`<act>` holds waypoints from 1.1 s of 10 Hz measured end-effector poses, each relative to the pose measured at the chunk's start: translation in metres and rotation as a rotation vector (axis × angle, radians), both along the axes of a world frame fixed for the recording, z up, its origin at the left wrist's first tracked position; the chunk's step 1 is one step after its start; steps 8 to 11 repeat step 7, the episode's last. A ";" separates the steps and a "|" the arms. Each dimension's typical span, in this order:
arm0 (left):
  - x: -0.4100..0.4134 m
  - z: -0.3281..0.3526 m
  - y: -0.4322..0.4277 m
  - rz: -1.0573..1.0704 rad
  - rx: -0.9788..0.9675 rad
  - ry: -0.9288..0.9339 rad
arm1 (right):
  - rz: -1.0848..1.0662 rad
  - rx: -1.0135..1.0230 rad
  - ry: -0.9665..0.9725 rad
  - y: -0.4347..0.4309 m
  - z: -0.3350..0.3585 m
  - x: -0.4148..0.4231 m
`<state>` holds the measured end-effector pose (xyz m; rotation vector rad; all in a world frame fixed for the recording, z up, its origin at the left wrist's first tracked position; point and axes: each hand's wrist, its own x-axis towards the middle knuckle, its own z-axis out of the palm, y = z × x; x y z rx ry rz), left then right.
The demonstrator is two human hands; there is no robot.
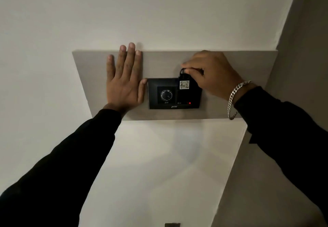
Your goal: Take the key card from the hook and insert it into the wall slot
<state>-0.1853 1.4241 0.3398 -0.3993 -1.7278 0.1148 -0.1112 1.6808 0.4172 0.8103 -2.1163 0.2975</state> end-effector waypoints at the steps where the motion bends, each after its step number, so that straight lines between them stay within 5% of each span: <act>1: 0.001 0.001 -0.001 0.013 -0.005 -0.004 | -0.005 -0.056 -0.001 -0.001 -0.006 0.003; 4: 0.027 0.037 0.013 -0.256 0.100 -0.182 | 0.081 -0.329 -0.129 0.001 0.003 0.028; 7: 0.048 0.207 0.020 -0.371 0.125 -0.017 | 0.292 -0.586 0.076 0.017 0.114 0.166; 11: 0.048 0.207 0.020 -0.371 0.125 -0.017 | 0.292 -0.586 0.076 0.017 0.114 0.166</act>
